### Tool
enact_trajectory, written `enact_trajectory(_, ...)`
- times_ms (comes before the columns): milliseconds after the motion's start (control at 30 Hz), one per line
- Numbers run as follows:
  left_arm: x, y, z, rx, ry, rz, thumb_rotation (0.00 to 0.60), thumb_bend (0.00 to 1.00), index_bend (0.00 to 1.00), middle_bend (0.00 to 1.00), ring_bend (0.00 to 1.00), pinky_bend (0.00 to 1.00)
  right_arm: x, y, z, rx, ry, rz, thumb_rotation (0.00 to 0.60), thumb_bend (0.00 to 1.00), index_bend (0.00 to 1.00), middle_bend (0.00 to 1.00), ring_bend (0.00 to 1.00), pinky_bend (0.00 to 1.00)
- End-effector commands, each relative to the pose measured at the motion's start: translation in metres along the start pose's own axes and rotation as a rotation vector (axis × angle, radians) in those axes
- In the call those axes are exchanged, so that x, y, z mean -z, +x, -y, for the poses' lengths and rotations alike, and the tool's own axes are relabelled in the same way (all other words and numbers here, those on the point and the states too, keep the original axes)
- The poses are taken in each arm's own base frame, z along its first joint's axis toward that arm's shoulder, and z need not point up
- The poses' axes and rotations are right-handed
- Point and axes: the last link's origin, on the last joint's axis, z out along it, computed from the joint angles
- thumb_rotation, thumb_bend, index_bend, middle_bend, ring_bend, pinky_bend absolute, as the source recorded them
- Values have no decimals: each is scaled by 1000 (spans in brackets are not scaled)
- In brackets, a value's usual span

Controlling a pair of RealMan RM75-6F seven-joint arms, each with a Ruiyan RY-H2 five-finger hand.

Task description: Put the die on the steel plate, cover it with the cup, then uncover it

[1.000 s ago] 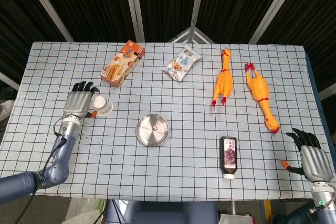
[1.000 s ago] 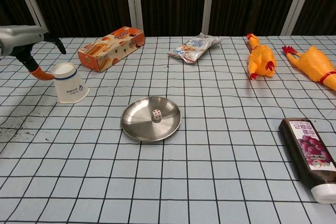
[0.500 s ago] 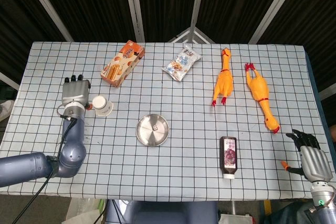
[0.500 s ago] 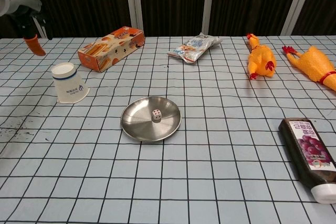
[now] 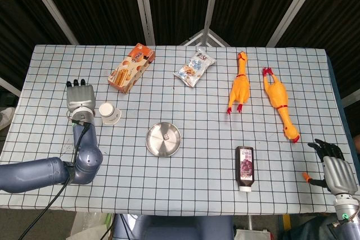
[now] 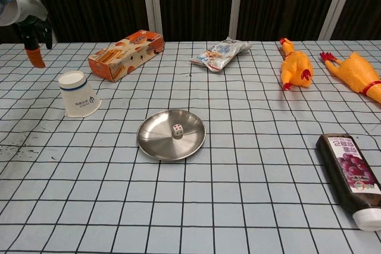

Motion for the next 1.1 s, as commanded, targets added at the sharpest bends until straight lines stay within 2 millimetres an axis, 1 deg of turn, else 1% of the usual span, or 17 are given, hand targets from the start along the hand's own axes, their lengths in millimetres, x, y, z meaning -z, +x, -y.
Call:
enact_trajectory(33,-5,-9,0,-30,-15,3,600,382,260,36,0,0,0,-1,0,1,-2,4,600,232,209,108,94,0)
enact_trajectory(167,-10,-17,-4,-66,-40,-19,600,381,258,36,0,0,-1,-1,1,-3,-5,13,600,232,209,108,96,0)
enact_trajectory(467,-16,-37,-19,-82,-94,-31,600,382,235,36,0,0,-1,-1,-1,-3,-8,12,600,232,209,108,96,0)
enact_trajectory(600,-17,-42,-26,-68,-128,-35,600,381,235,36,0,0,-1,-1,-1,-2,-9,16,600,231,209,108,96,0)
enact_trajectory(833,-14,-44,-32,-61,-169,-58,600,381,247,37,0,0,-1,-2,0,-4,-7,19,600,232,209,108,96,0)
enact_trajectory(1100,-13,-45,-33,-44,-187,-73,600,381,261,43,0,0,-1,-1,-1,-7,-9,21,600,232,209,108,96,0)
